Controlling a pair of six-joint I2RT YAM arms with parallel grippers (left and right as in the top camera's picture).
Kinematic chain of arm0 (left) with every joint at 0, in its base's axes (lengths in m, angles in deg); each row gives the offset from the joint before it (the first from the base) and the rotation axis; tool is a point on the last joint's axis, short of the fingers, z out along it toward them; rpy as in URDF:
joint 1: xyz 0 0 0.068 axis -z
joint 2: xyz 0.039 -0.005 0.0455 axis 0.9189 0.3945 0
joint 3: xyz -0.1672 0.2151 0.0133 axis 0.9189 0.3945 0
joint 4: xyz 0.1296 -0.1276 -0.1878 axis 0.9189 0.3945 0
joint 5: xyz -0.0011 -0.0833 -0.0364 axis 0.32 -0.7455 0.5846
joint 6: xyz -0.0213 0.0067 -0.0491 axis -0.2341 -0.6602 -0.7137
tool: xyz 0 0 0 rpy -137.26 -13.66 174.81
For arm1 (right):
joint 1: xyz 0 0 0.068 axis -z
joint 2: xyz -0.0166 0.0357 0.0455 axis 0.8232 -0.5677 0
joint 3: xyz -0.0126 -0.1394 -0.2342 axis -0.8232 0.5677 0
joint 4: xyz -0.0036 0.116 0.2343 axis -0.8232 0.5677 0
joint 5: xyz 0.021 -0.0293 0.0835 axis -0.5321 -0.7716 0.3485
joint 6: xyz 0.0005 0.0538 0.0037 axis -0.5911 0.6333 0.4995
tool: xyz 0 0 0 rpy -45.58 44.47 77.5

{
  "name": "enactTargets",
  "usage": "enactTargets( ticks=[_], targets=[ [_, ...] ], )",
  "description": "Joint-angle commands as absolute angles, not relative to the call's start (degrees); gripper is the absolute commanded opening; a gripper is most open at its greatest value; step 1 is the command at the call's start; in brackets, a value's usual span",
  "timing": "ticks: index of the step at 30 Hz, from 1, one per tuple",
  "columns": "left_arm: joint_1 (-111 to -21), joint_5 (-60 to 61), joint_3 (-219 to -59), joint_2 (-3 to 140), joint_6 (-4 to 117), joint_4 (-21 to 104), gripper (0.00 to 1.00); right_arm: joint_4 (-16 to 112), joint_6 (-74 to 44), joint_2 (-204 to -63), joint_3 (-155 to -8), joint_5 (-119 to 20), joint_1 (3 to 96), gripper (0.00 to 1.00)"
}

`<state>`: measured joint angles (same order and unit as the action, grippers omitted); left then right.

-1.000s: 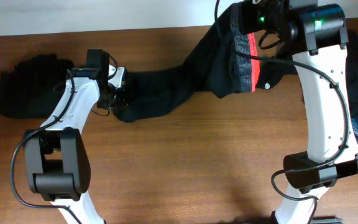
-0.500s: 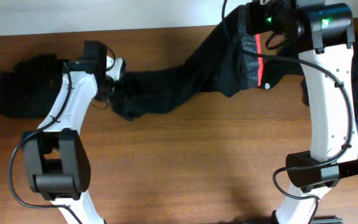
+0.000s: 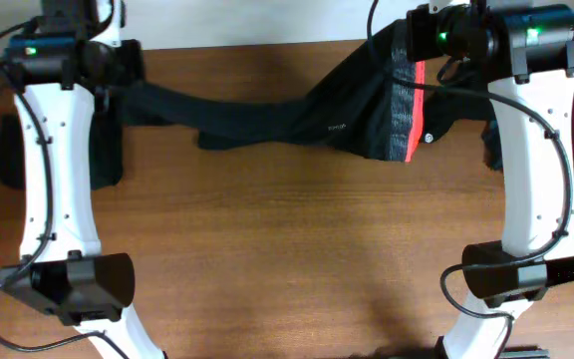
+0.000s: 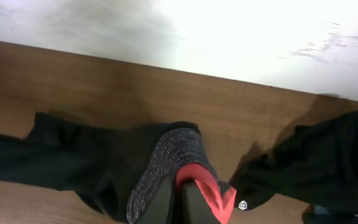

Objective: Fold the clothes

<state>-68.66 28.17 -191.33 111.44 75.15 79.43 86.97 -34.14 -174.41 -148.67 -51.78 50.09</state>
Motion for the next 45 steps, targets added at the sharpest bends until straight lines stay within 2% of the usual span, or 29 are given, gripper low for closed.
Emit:
enactTargets(
  ticks=[1, 17, 28, 34, 39, 45],
  targets=[
    [-70.8, 30.2, -196.3, 109.9, 75.8, 80.8, 0.01, 87.0, -34.3, -168.8, -149.4, -51.8, 50.3, 0.04],
    [-72.6, 34.0, -201.2, 94.1, 75.8, 85.1, 0.01, 96.2, -28.0, -149.9, -149.3, -44.7, 50.2, 0.04],
    [-72.6, 41.2, -201.2, 86.7, 75.3, 88.3, 0.01, 99.7, -26.5, -147.4, -149.3, -24.5, 49.8, 0.04],
    [-72.6, 44.4, -201.2, 86.3, 74.1, 88.8, 0.01, 97.3, -26.6, -147.6, -149.3, -22.0, 42.7, 0.04],
    [-72.8, 45.2, -201.2, 86.3, 74.1, 88.8, 0.01, 90.5, -29.6, -149.7, -149.3, -22.5, 33.1, 0.04],
    [-77.8, 43.5, -201.2, 86.3, 72.6, 88.8, 0.01, 82.8, -34.2, -154.5, -149.3, -27.7, 23.1, 0.04]
  ],
)
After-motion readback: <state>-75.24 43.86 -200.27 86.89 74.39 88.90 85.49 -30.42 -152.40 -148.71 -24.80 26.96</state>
